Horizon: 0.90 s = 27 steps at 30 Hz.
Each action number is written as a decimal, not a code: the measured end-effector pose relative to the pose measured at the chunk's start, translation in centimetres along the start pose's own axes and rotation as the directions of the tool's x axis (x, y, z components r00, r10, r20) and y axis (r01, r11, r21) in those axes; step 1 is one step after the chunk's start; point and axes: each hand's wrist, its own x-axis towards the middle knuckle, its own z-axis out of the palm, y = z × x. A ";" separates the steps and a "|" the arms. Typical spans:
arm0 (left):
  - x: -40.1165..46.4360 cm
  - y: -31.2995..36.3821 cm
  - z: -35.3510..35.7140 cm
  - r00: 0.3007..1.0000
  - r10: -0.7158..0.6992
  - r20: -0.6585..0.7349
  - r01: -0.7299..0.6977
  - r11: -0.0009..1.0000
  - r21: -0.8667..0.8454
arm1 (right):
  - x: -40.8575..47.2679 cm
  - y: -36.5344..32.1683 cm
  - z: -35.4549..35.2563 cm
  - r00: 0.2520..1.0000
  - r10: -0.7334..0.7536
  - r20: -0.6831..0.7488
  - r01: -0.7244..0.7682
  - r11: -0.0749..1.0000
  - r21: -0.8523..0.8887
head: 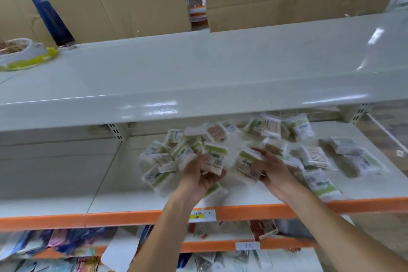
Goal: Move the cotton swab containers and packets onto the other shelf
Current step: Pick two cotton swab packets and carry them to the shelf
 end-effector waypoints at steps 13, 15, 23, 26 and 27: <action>-2.0 0.7 -3.1 0.957 0.286 0.040 -0.288 0.932 0.219 | 1.0 -0.7 2.8 0.992 -0.008 0.122 0.019 0.995 -0.095; -2.6 1.1 -3.9 0.952 0.306 0.016 -0.302 0.930 0.211 | 1.3 -0.4 3.6 0.989 -0.003 0.149 0.018 0.995 -0.097; -5.3 2.3 -8.1 0.921 0.371 -0.121 -0.359 0.927 0.110 | 1.3 0.9 8.6 0.950 -0.003 0.313 0.048 0.989 -0.138; -6.8 3.1 -10.0 0.902 0.389 -0.186 -0.373 0.921 0.116 | 1.3 1.7 11.3 0.941 0.010 0.337 0.063 0.977 -0.206; -7.5 3.5 -10.7 0.895 0.399 -0.201 -0.380 0.916 0.128 | 1.2 2.0 12.4 0.936 0.015 0.352 0.068 0.972 -0.223</action>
